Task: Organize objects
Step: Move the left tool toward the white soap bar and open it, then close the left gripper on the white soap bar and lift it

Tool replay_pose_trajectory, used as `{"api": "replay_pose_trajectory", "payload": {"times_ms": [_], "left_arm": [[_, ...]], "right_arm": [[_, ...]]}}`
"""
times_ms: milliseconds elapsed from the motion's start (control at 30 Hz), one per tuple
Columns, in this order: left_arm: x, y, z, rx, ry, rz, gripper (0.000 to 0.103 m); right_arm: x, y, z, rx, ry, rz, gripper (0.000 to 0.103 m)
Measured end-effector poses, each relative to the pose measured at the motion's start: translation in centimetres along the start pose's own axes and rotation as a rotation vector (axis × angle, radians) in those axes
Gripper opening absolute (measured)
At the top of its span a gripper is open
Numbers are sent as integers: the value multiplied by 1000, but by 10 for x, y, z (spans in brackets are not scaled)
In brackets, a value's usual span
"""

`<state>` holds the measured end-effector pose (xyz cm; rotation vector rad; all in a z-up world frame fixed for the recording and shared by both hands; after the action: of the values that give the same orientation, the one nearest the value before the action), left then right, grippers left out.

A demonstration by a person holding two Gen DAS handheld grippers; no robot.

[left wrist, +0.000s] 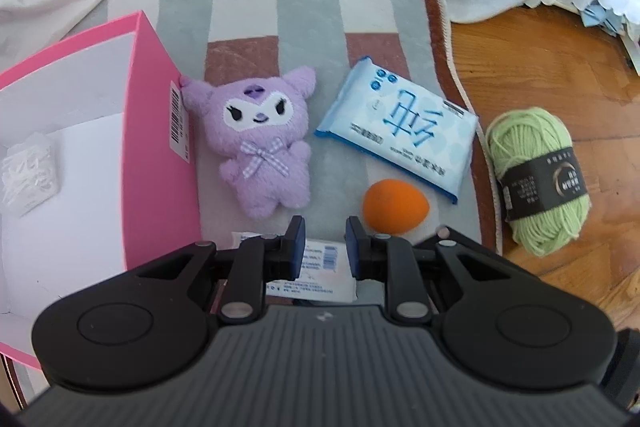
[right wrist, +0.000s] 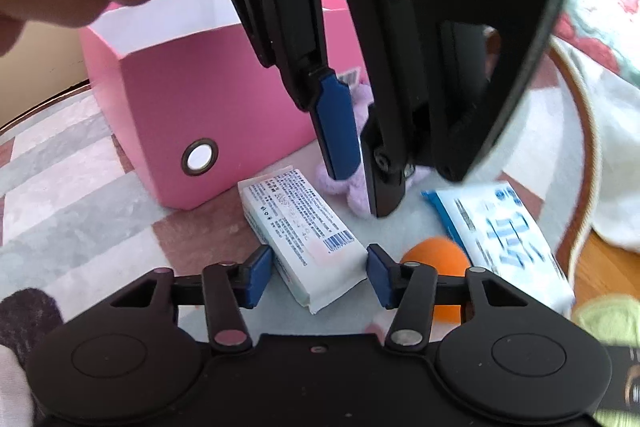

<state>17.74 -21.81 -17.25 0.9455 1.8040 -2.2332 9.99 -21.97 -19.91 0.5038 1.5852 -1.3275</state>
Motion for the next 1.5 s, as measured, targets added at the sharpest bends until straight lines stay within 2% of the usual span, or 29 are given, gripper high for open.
{"api": "replay_pose_trajectory", "payload": {"times_ms": [200,433,633,733,833,967,1033,1133,1200,1300,1500], "left_arm": [[18,0,16,44,22,-18,21],[36,-2,17,84,15,-23,22],[49,1,20,46,95,5,24],[57,2,21,74,70,2,28],[62,1,23,88,52,-1,37],[71,-1,27,173,-53,-37,40],[75,-2,27,170,-75,-30,39],[80,-3,27,175,-95,-13,38],[82,-5,28,174,-105,0,36],[88,-7,24,179,-147,3,35],[98,-6,14,218,-272,18,35]], "right_arm": [[13,-30,6,44,57,-20,53],[24,-54,13,26,59,-53,52],[35,-66,8,2,37,-63,51],[41,-76,9,5,15,-57,51],[45,-82,15,34,26,-80,52],[52,-85,28,79,170,-131,53],[53,-88,30,94,232,-126,56],[53,-91,21,45,330,-99,59],[53,-91,13,34,350,-84,68],[53,-88,7,69,374,-50,79],[51,-82,0,183,362,-12,86]]}}
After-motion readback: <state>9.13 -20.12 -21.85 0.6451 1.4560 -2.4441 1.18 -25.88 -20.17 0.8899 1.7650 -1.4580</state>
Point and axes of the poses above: each gripper's, at about its wrist camera, not at the fingertips, and y roughly the way its jaws point, z to its right, x to its underside, the point moved 9 cm from there along y, roughly the way its jaws point, and after that the axes turned 15 degrees about z, right-handed, at the moved point
